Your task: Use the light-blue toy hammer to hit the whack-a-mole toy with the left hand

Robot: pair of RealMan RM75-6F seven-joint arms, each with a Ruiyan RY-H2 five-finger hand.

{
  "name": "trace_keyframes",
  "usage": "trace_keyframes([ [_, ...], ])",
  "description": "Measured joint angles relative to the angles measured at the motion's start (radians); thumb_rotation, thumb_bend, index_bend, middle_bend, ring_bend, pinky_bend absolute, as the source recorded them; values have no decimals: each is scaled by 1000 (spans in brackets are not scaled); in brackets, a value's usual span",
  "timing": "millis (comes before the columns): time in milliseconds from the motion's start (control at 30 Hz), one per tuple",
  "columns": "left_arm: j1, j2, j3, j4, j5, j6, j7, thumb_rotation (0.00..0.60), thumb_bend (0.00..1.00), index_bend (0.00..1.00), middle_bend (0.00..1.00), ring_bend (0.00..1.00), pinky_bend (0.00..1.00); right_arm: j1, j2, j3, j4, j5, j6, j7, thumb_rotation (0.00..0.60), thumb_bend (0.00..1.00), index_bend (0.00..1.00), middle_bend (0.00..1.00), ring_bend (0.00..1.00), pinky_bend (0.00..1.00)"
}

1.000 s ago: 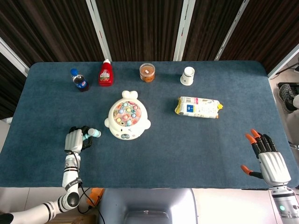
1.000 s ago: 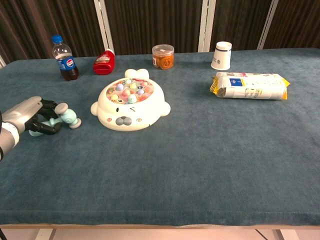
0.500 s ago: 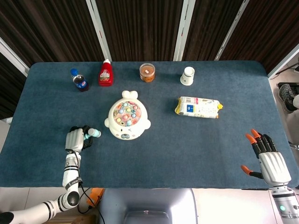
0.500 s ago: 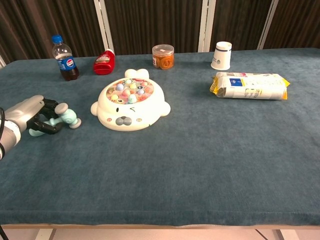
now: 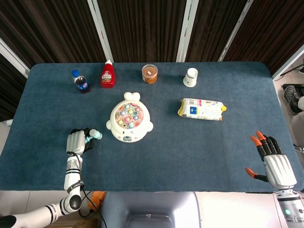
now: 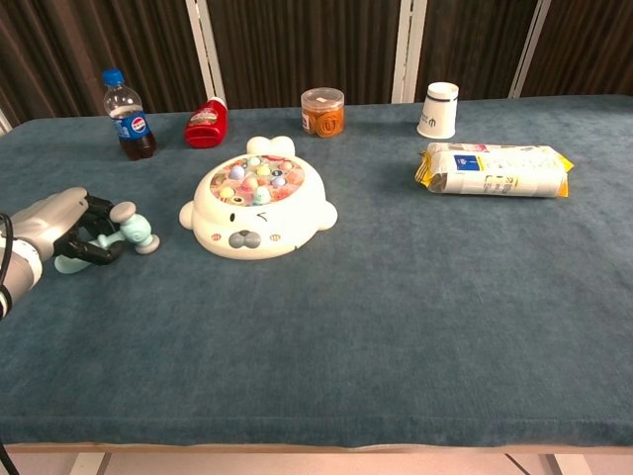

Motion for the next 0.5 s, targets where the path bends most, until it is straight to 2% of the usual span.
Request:
trace_keyframes([
  [133,2,6,3,-10,-12,-4,19,600,520,527,530,368,280,0,0,0,-1,0,-1,0,600,181,0,0,0,0],
  [267,4,7,3,-13,-21,4,34,600,629,578,592,431,429,0,0,0,-1,-1,-1,-1,600,181,0,0,0,0],
  [500,7,3,5,-11,-19,25,48,600,760,654,703,547,659,-1,-1,0,-1,-1,2,1,600,181,0,0,0,0],
])
